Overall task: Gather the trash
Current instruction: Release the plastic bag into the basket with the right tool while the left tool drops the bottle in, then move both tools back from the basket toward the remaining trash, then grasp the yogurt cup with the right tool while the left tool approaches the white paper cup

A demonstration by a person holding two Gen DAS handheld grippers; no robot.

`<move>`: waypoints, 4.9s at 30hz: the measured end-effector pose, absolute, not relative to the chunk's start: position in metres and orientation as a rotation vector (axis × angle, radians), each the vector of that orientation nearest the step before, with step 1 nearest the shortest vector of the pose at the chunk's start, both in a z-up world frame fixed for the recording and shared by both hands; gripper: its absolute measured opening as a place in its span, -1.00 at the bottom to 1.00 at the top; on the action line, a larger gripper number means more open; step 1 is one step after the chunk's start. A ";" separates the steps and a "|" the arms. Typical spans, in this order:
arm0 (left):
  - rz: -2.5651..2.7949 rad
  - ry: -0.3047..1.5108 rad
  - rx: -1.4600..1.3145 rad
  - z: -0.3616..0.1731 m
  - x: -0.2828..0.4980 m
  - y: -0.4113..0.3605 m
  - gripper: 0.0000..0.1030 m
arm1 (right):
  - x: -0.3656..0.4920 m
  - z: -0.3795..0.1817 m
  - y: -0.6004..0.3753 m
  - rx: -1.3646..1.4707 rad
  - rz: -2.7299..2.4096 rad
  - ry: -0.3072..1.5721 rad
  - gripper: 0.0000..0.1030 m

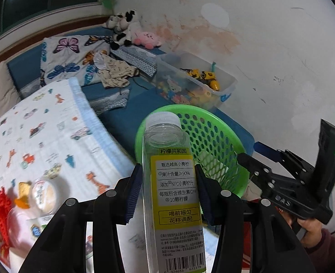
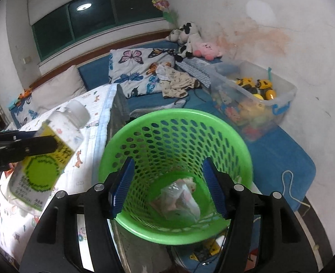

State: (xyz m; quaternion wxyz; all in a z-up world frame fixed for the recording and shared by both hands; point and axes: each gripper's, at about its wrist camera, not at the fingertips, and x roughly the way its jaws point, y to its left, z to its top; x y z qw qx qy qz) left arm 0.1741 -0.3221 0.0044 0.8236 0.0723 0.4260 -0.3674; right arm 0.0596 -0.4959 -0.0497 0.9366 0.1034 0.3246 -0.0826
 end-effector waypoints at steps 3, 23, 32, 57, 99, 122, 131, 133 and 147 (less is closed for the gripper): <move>-0.800 0.925 0.163 0.000 0.178 -0.337 -0.13 | 0.051 -0.049 -0.502 0.221 -0.178 0.654 0.22; -0.848 1.071 0.271 -0.046 0.192 -0.421 -0.12 | 0.031 -0.071 -0.522 0.274 -0.208 0.678 0.31; -0.872 1.068 0.198 -0.039 0.189 -0.404 0.00 | 0.024 -0.069 -0.519 0.281 -0.202 0.666 0.32; -0.584 0.918 0.073 -0.012 0.145 -0.195 0.16 | 0.044 -0.042 -0.414 0.211 0.011 0.646 0.44; -0.275 0.933 -0.179 -0.040 0.125 0.049 0.16 | 0.081 -0.113 -0.137 -0.064 0.515 0.855 0.44; -0.350 0.943 -0.059 -0.049 0.130 0.015 0.45 | 0.062 -0.094 -0.162 -0.041 0.510 0.818 0.21; -0.392 1.003 -0.094 -0.066 0.152 0.010 0.61 | 0.051 -0.080 -0.193 0.005 0.457 0.786 0.21; -0.403 1.023 -0.114 -0.070 0.154 0.009 0.61 | 0.051 -0.079 -0.198 0.014 0.445 0.784 0.21; -0.453 1.054 -0.042 -0.070 0.146 -0.017 0.61 | 0.052 -0.075 -0.217 0.063 0.403 0.769 0.21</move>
